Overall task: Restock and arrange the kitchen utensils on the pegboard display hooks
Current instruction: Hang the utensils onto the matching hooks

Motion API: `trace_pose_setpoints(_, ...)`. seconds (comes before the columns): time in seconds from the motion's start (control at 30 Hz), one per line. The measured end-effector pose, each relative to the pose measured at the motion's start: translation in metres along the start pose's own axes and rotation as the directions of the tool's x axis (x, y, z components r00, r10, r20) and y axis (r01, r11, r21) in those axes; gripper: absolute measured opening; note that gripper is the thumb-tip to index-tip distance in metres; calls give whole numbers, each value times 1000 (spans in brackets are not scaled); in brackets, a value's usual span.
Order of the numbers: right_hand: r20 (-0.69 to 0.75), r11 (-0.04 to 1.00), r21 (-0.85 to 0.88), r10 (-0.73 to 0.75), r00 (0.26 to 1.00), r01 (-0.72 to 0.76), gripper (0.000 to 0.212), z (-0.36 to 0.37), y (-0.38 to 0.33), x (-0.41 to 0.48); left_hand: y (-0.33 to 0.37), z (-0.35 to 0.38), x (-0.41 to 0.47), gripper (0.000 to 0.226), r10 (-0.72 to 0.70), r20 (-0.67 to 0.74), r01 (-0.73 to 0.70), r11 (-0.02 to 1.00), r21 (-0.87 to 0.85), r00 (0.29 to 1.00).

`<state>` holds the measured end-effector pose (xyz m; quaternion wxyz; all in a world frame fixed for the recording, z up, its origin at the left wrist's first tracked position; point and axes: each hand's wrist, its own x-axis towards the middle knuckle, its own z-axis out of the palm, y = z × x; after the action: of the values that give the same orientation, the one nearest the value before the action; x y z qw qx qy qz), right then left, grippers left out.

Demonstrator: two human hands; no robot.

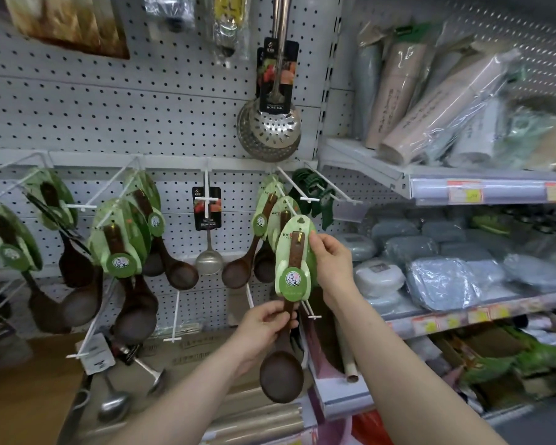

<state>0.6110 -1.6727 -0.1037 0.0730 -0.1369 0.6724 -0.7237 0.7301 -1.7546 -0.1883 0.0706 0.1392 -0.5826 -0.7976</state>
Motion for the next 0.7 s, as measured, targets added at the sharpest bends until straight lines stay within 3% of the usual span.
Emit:
trace_pose_setpoints(0.43, 48, 997, -73, 33, 998, -30, 18, 6, 8, 42, -1, -5, 31, 30, -19, -93, 32, 990, 140, 995)
trace_pose_setpoints(0.7, 69, 1000, -2, 18, 997, -18, 18, 17, 25, 62, -5, -20, 65, 51, 11, -200, 33, 976, 215, 980)
